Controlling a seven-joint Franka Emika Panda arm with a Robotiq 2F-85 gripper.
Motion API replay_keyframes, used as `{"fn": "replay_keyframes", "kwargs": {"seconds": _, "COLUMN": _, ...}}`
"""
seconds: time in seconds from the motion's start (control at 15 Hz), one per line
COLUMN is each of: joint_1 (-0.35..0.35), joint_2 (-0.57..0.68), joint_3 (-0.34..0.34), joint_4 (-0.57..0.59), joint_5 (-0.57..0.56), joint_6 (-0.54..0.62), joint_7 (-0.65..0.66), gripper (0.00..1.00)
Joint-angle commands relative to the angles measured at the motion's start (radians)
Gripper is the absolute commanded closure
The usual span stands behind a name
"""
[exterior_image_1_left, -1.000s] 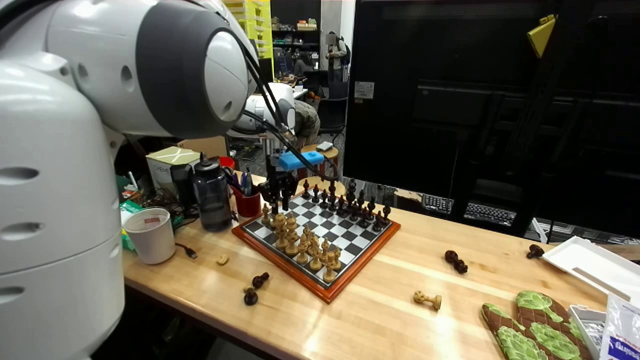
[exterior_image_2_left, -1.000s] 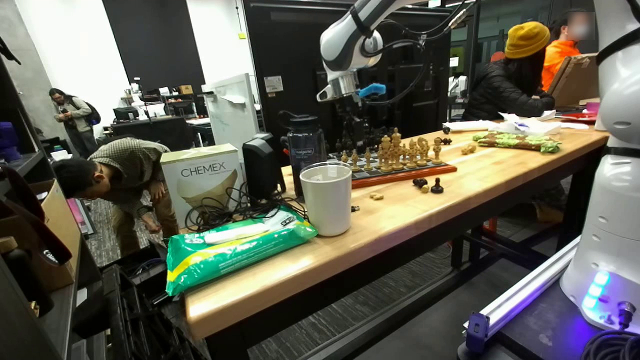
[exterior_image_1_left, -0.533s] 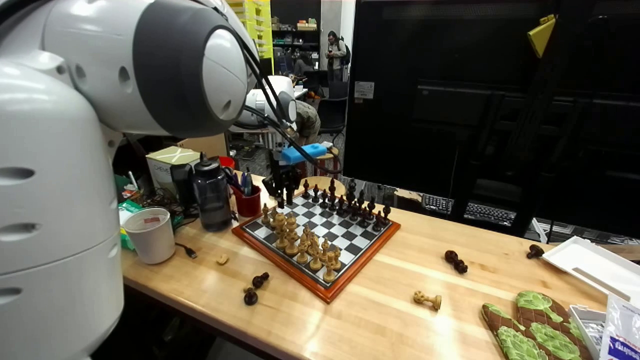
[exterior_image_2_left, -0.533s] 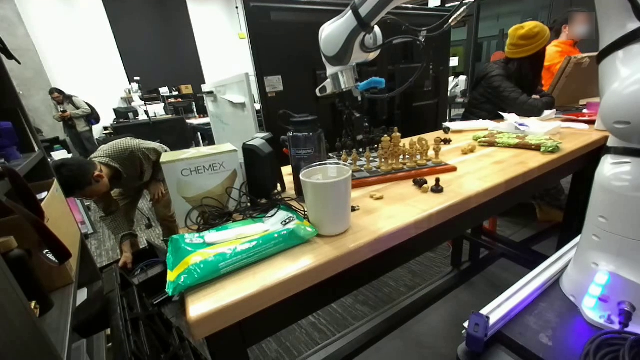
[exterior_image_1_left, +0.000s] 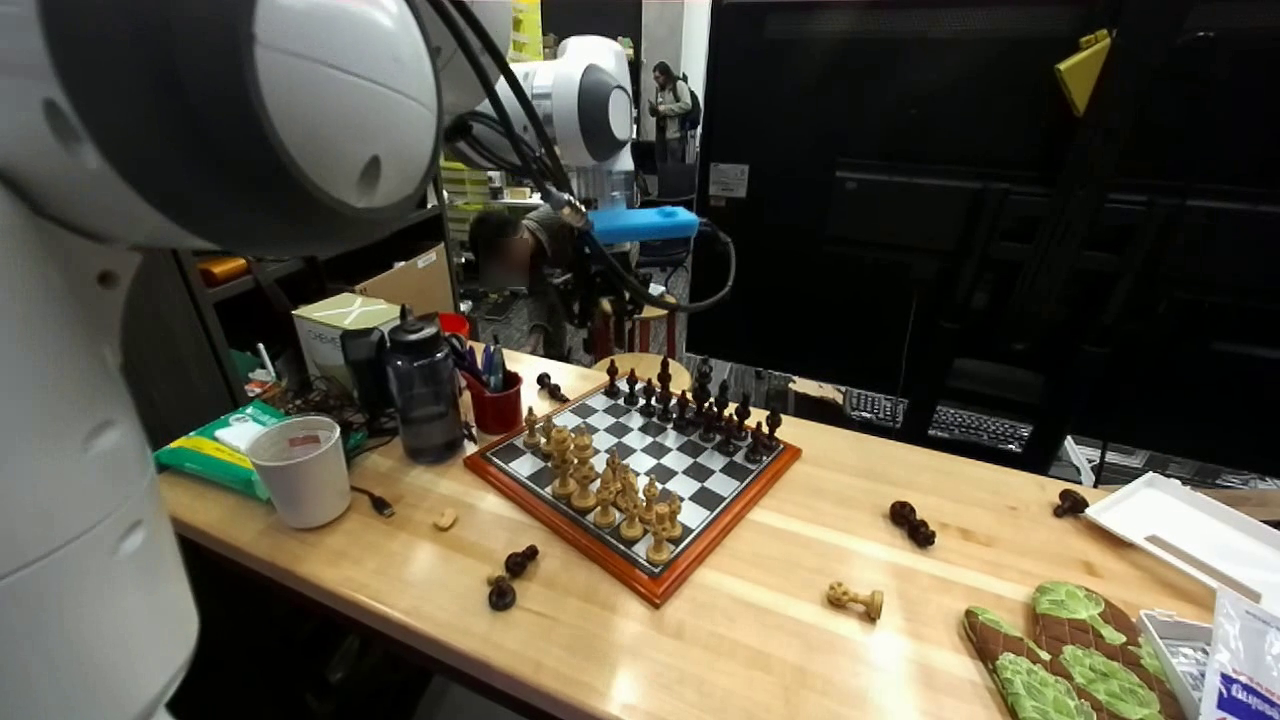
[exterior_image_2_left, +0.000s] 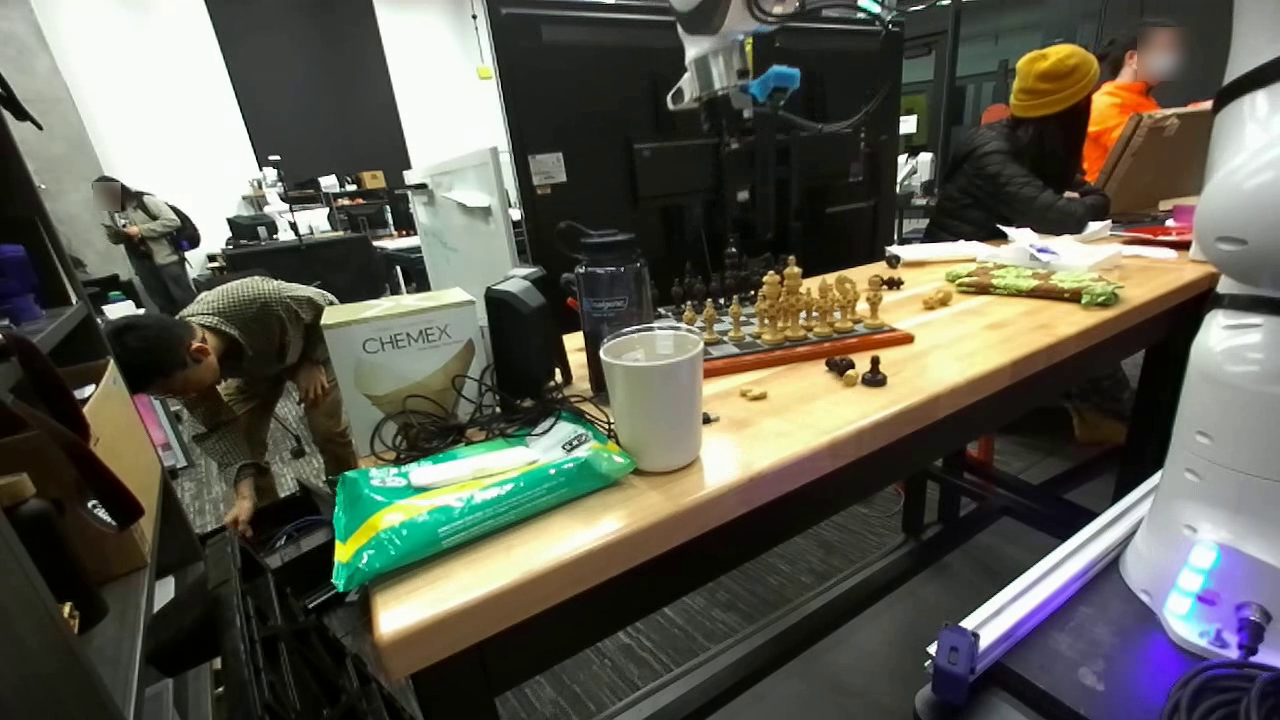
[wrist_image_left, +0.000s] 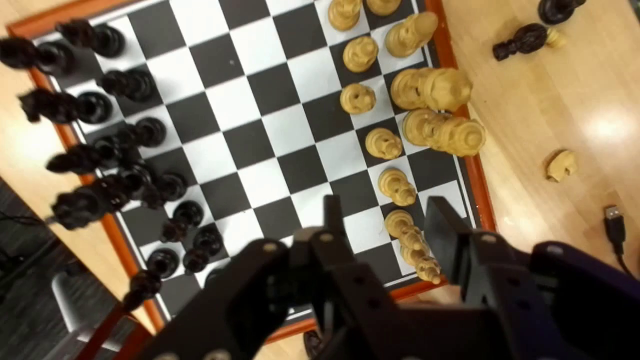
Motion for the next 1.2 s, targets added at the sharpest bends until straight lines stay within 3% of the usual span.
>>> {"fn": "replay_keyframes", "kwargs": {"seconds": 0.0, "joint_1": -0.039, "joint_2": -0.047, "joint_3": -0.051, "joint_4": 0.057, "joint_5": 0.058, "joint_6": -0.105, "joint_7": 0.09, "gripper": 0.23}}
{"fn": "replay_keyframes", "kwargs": {"seconds": 0.2, "joint_1": -0.067, "joint_2": -0.062, "joint_3": -0.089, "joint_4": 0.026, "joint_5": 0.094, "joint_6": -0.066, "joint_7": 0.194, "gripper": 0.03}}
{"fn": "replay_keyframes", "kwargs": {"seconds": 0.27, "joint_1": -0.072, "joint_2": -0.06, "joint_3": -0.096, "joint_4": 0.009, "joint_5": 0.103, "joint_6": -0.042, "joint_7": 0.239, "gripper": 0.01}}
{"fn": "replay_keyframes", "kwargs": {"seconds": 0.53, "joint_1": -0.066, "joint_2": -0.096, "joint_3": -0.099, "joint_4": -0.134, "joint_5": 0.127, "joint_6": 0.109, "joint_7": 0.465, "gripper": 0.0}}
{"fn": "replay_keyframes", "kwargs": {"seconds": 0.87, "joint_1": -0.029, "joint_2": -0.164, "joint_3": -0.085, "joint_4": -0.309, "joint_5": 0.055, "joint_6": 0.287, "joint_7": 0.803, "gripper": 0.0}}
{"fn": "replay_keyframes", "kwargs": {"seconds": 0.93, "joint_1": -0.038, "joint_2": -0.084, "joint_3": -0.09, "joint_4": -0.21, "joint_5": 0.089, "joint_6": 0.23, "joint_7": 0.695, "gripper": 0.0}}
{"fn": "replay_keyframes", "kwargs": {"seconds": 1.13, "joint_1": -0.028, "joint_2": -0.119, "joint_3": -0.086, "joint_4": -0.269, "joint_5": 0.068, "joint_6": 0.27, "joint_7": 0.777, "gripper": 0.0}}
